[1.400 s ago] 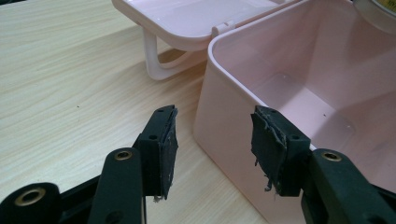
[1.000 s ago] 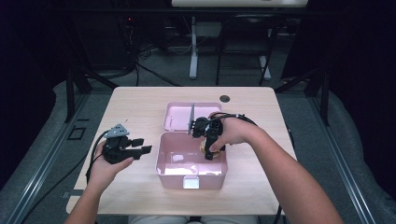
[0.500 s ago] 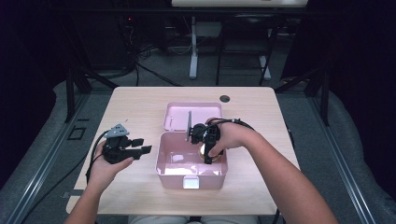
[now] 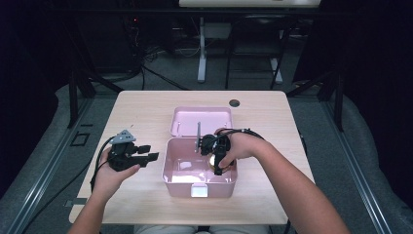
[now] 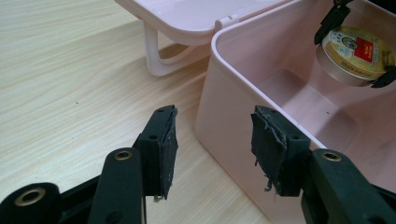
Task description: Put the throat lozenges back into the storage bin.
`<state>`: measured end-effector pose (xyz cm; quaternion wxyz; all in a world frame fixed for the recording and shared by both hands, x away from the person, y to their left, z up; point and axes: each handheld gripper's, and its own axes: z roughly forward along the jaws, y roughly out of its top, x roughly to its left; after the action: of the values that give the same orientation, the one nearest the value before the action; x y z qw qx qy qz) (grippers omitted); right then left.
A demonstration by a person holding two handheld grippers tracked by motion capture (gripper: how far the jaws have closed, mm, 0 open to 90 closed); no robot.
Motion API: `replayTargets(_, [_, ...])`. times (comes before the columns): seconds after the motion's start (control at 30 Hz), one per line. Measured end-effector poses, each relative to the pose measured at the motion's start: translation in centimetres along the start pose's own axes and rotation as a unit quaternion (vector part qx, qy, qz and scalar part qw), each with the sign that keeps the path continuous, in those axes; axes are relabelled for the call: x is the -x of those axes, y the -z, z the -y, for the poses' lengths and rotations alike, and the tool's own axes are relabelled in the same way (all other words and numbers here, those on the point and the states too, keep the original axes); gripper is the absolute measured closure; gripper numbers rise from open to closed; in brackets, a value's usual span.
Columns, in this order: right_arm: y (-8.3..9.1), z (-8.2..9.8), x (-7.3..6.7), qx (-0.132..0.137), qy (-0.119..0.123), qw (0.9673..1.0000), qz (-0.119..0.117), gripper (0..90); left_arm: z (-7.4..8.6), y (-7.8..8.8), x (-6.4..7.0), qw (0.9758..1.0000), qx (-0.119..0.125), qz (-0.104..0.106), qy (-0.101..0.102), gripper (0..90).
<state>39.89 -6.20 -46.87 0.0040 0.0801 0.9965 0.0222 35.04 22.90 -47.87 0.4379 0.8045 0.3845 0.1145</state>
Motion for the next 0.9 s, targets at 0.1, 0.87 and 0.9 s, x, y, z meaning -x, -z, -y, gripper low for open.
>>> replayTargets(0.1, [-0.3, 0.1, 0.0, -0.001, 0.008, 1.0000, 0.000, 19.9, 0.0, 0.0, 0.0, 1.0000, 0.000, 0.000, 0.000, 50.2])
replayTargets(0.87, [-2.8, 0.6, 0.0, -0.003, 0.033, 0.9994, -0.004, 19.8, 0.0, -0.1, 0.0, 1.0000, -0.003, 0.000, 0.000, 50.2])
replayTargets(0.9, [-2.8, 0.6, 0.0, -0.003, 0.032, 0.9995, -0.005, 19.8, 0.0, -0.1, 0.0, 1.0000, -0.003, 0.000, -0.001, 50.2])
